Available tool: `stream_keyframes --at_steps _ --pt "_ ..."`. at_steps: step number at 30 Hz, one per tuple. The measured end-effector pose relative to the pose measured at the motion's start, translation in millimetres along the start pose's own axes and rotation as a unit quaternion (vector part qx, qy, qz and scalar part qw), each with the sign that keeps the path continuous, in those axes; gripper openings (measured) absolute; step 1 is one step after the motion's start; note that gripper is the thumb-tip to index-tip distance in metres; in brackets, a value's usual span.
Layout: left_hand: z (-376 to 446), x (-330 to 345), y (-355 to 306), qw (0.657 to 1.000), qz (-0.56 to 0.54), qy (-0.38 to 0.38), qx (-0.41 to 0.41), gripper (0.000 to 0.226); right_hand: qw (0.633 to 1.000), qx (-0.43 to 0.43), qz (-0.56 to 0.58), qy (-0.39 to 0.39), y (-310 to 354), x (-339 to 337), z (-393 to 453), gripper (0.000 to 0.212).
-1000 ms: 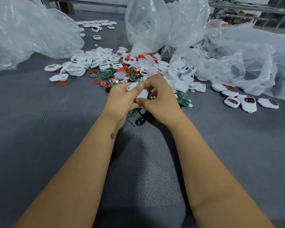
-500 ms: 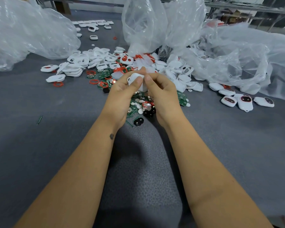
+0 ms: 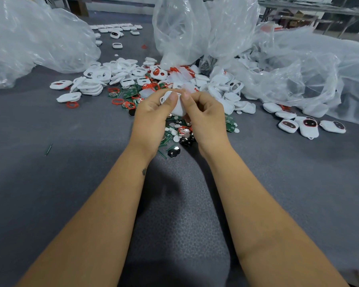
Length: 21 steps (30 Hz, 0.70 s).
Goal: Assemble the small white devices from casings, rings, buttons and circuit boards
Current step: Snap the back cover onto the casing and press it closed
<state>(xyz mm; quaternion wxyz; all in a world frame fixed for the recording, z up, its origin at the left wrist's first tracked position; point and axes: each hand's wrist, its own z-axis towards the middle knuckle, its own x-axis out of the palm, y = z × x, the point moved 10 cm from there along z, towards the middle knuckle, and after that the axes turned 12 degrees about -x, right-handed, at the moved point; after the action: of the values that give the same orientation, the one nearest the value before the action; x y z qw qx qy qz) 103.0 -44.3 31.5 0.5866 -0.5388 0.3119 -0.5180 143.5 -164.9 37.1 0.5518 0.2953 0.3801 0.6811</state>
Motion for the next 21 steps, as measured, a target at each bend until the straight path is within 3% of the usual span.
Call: stream_keyframes --at_steps 5,9,13,21 --pt "-2.4 -1.7 0.4 1.000 0.022 -0.012 -0.007 0.019 1.000 0.006 -0.001 0.001 -3.6 0.3 0.1 0.015" --pt "0.0 -18.7 6.1 0.997 -0.013 -0.067 -0.032 0.018 0.999 -0.011 0.015 0.040 -1.7 6.9 0.2 0.008" --pt "-0.4 -13.2 9.1 0.998 -0.033 -0.036 -0.051 0.017 0.998 -0.035 0.015 0.040 3.0 4.8 1.6 0.012" --pt "-5.0 -9.6 -6.2 0.995 0.082 -0.047 0.018 0.010 0.998 -0.056 -0.022 0.017 3.4 -0.6 3.4 0.013"
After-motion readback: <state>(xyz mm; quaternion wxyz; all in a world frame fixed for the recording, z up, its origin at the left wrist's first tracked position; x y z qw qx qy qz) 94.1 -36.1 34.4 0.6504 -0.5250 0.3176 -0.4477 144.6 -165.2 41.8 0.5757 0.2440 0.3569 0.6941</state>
